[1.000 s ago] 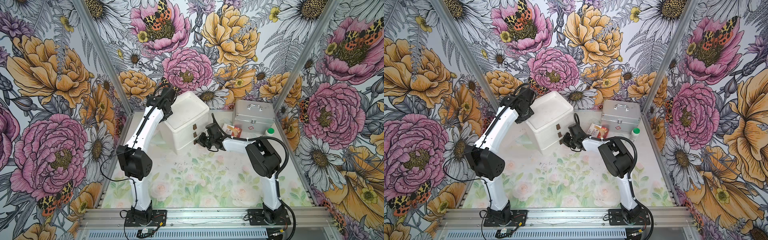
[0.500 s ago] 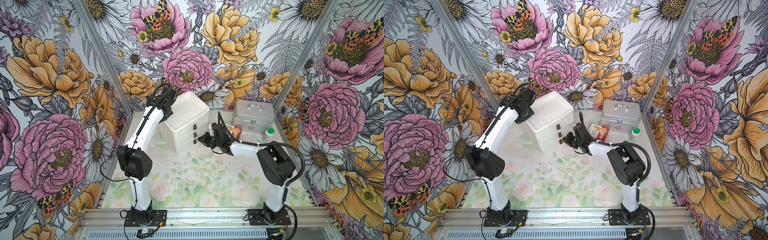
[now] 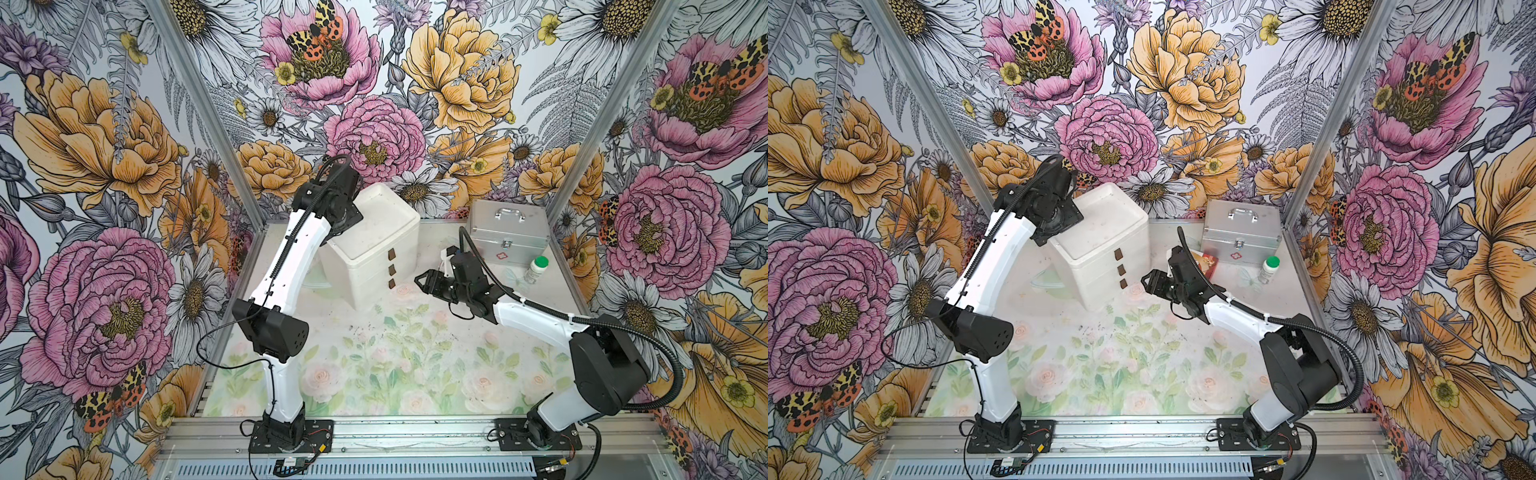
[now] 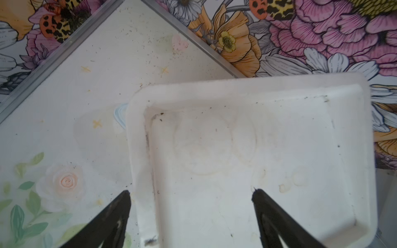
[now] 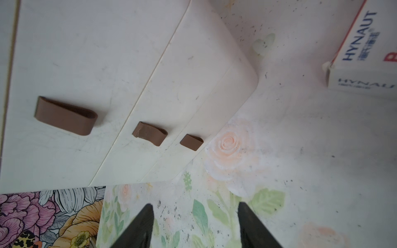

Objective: Sort the rolls of trash bags by color and place them into the drawer
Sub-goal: Close the drawer of the storage box.

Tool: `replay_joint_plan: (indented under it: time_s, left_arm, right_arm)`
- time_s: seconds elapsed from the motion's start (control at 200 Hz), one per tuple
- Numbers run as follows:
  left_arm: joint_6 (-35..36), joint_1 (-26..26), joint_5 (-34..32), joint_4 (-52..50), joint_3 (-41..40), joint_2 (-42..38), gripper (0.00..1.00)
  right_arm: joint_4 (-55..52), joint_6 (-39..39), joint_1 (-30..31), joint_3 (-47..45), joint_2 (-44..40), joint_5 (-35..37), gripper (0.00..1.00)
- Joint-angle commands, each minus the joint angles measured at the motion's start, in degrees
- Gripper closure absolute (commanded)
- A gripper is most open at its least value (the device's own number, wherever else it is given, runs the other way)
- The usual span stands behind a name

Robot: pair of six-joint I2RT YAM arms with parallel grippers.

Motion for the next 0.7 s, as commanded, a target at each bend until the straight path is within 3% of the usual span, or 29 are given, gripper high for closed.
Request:
replay_joint_plan:
  time_s: [0.0,0.125,0.135,0.155,0.17,0.38,0.49,0.696]
  left_arm:
    - [1.16,0.7,-2.56,0.85,2.99,-2.85,0.06]
    - [2.03,0.84,-6.14,1.64,3.29,-6.18,0.01]
    - [2.04,0.81,-6.51,1.64,3.26,-6.2,0.01]
    - [1.99,0.85,-7.23,1.7,3.08,-8.29,0.01]
    - [2.14,0.77,-7.74,1.79,2.9,-9.09,0.01]
    - [4.39,0.45,-13.66,8.19,-7.73,-20.8,0.01]
    - [8.2,0.34,-15.77,18.29,-21.75,-31.19,0.01]
    - [14.93,1.44,-17.12,48.27,-55.41,-57.0,0.01]
  right_arm:
    - [-4.45,-4.63,-0.5,-0.33,-3.68,4.46,0.28]
    - [-7.99,-7.57,-0.81,-1.04,-7.45,8.74,0.26]
    - [-8.28,-7.82,-0.79,-1.11,-7.69,9.11,0.23]
    - [-8.91,-8.42,-0.76,-1.04,-8.29,9.69,0.05]
    - [-9.31,-8.86,-0.81,-1.06,-8.69,10.22,0.01]
    - [-16.13,-15.65,-1.0,-2.49,-17.54,22.27,0.0]
    - [-20.31,-19.07,-1.68,-2.65,-21.36,27.55,0.01]
    - [-25.56,-25.49,-2.07,-3.76,-26.62,42.18,0.0]
